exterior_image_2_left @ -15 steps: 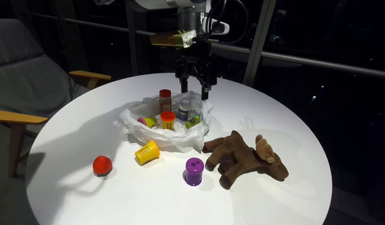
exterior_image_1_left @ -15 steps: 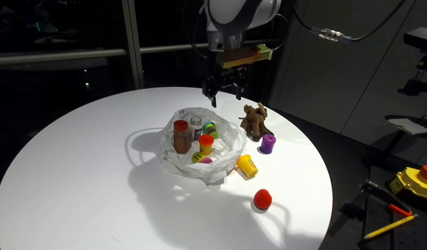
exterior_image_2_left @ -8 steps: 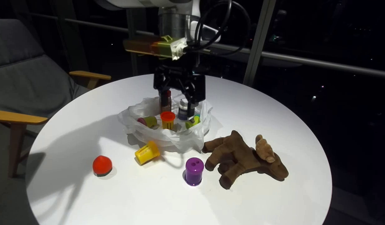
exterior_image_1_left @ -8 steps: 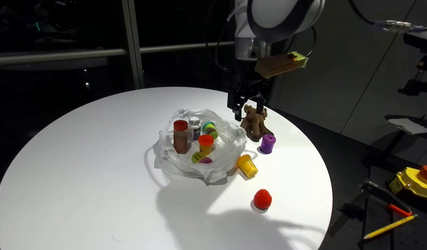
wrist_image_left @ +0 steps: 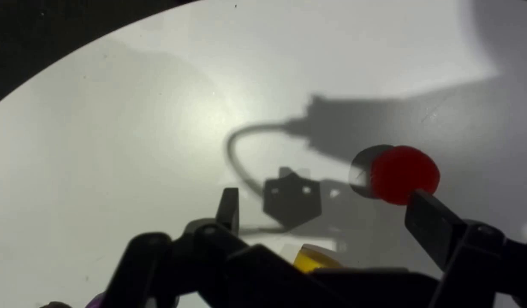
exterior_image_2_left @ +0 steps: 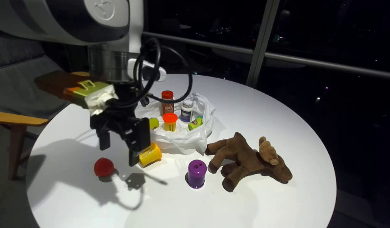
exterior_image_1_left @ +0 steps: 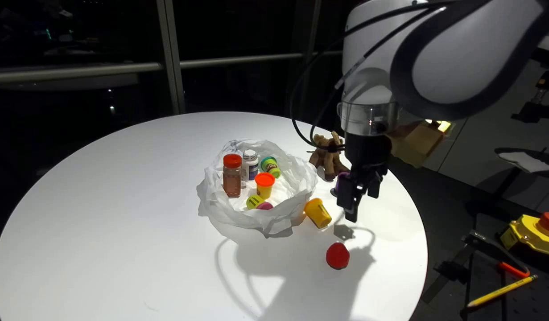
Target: Put all the objects in the white plastic bag
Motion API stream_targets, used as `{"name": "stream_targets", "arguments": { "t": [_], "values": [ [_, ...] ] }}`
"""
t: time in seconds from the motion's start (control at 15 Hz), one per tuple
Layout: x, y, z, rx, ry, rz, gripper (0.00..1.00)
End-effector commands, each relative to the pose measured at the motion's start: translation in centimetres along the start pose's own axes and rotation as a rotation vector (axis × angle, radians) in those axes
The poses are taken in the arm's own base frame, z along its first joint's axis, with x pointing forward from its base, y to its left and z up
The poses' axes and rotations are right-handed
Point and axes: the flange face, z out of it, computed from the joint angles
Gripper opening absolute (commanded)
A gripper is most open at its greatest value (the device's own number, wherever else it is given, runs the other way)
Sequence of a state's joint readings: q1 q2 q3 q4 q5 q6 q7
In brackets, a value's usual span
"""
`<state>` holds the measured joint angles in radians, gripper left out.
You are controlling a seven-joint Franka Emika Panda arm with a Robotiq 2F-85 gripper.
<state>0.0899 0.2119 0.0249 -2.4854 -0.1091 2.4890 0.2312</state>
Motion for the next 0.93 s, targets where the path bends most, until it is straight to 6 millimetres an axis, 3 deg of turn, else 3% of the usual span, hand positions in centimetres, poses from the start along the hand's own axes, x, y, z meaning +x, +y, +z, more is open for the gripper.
{"name": "stream_targets", "arguments": {
  "t": [0.0, 0.4, 0.87],
  "values": [
    [-1.8, -2.8, 0.8, 0.009, 0.029, -0.021, 1.0],
    [0.6, -6.0, 1.0, -0.001, 0.098, 0.025, 1.0],
    [5.1, -5.4, 2.0, -0.042, 0.116, 0.123, 1.0]
  ]
}}
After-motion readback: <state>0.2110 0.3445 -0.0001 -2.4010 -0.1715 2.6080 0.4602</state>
